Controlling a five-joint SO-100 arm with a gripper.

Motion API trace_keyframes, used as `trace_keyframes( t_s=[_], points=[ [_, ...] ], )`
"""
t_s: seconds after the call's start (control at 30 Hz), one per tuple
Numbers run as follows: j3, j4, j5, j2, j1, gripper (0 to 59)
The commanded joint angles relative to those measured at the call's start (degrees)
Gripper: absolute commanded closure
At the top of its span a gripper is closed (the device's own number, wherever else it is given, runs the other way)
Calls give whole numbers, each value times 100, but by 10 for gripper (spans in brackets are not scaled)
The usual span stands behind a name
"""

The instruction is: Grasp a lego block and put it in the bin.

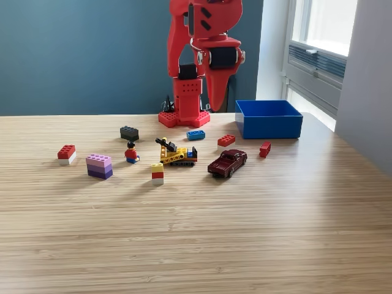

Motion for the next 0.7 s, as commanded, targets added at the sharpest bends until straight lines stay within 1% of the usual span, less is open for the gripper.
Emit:
trace_keyframes(
  t_s=[0.03, 0.37, 0.7],
  points=[
    [167, -343, -18, 615, 246, 585],
    [756, -677, -211, 615, 220, 585],
    [791, -712, -211, 615, 132, 585]
  ],
)
